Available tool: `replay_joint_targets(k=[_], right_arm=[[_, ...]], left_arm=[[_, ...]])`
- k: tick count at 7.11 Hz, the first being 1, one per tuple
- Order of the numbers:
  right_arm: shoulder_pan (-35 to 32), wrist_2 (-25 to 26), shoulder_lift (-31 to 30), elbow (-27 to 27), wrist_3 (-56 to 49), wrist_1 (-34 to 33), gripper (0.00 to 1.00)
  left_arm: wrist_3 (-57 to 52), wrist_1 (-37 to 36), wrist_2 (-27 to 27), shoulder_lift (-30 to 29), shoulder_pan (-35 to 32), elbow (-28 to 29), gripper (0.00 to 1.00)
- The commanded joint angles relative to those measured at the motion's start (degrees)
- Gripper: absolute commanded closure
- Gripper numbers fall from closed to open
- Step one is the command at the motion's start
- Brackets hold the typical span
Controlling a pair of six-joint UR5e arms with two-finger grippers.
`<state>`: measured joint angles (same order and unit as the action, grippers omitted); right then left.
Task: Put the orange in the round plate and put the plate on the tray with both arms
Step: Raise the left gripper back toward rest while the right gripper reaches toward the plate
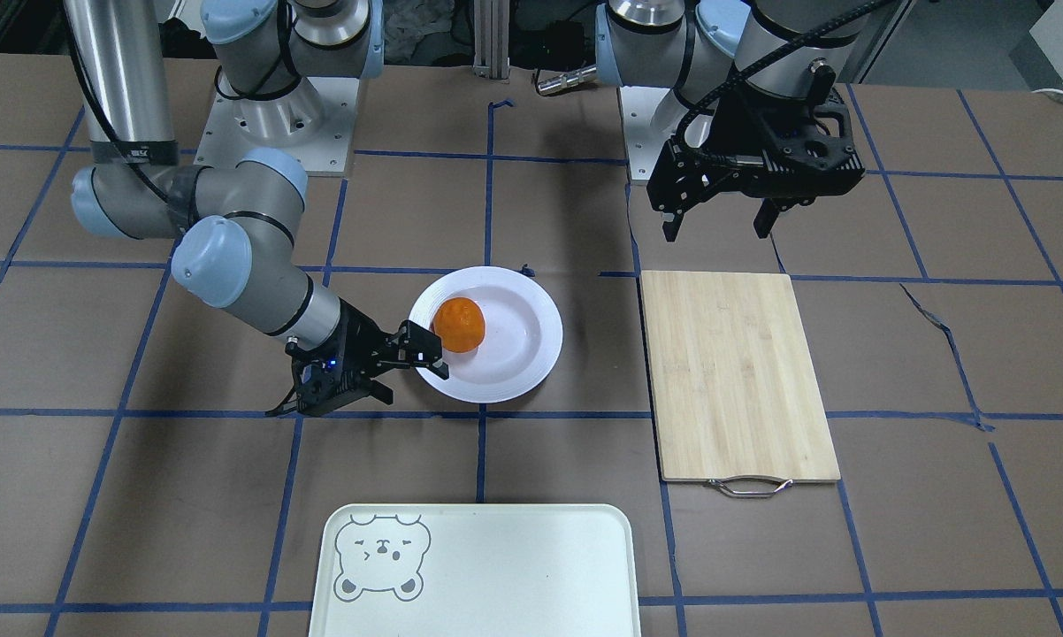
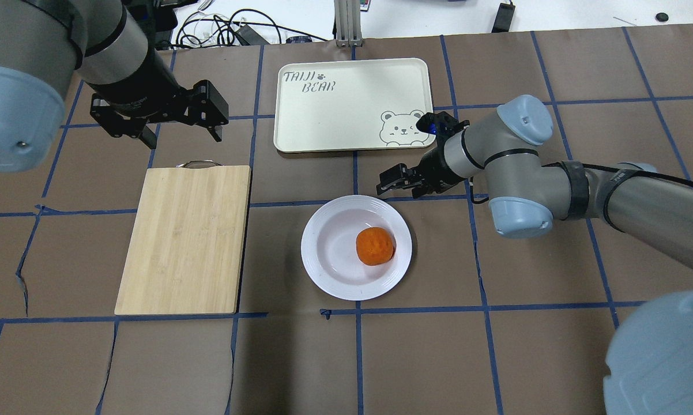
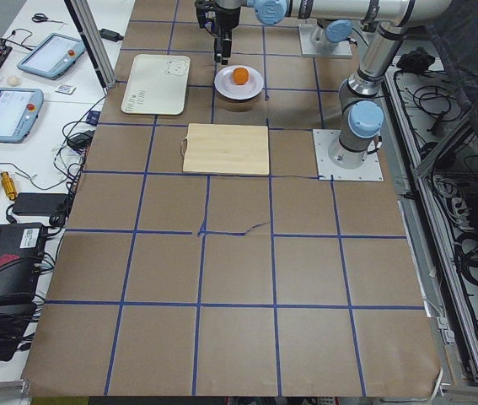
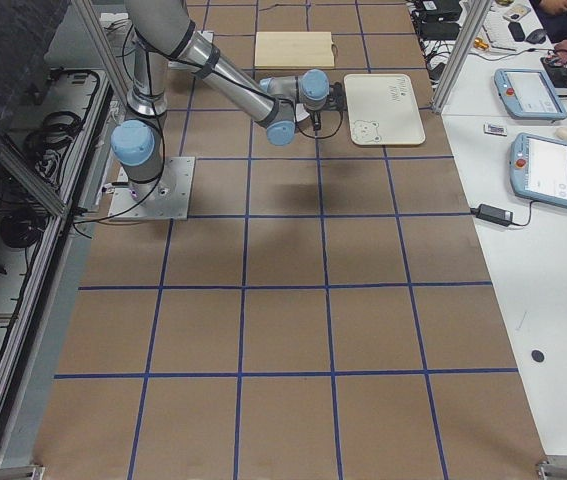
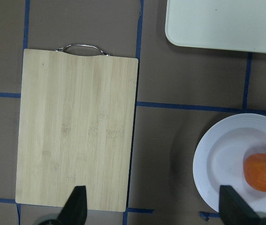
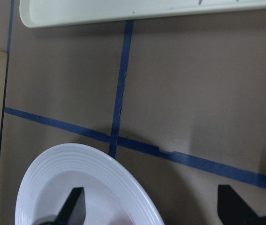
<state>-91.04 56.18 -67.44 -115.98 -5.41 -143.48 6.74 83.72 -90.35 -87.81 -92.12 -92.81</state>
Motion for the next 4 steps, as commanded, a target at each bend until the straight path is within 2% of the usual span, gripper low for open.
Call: replay_joint_targets(k=[1,4], right_arm=[[-1.3,0.0,3.4,-0.1,-0.9,-2.2,0.0],[-3.2,0.4,3.9,0.0,-0.9,-2.5,0.03]], left_arm=[[0.1,-0.1,0.1,-0.1,0.3,0.1,0.0],[0.1,-0.1,0.3,-0.1,0.5,0.1,0.0]])
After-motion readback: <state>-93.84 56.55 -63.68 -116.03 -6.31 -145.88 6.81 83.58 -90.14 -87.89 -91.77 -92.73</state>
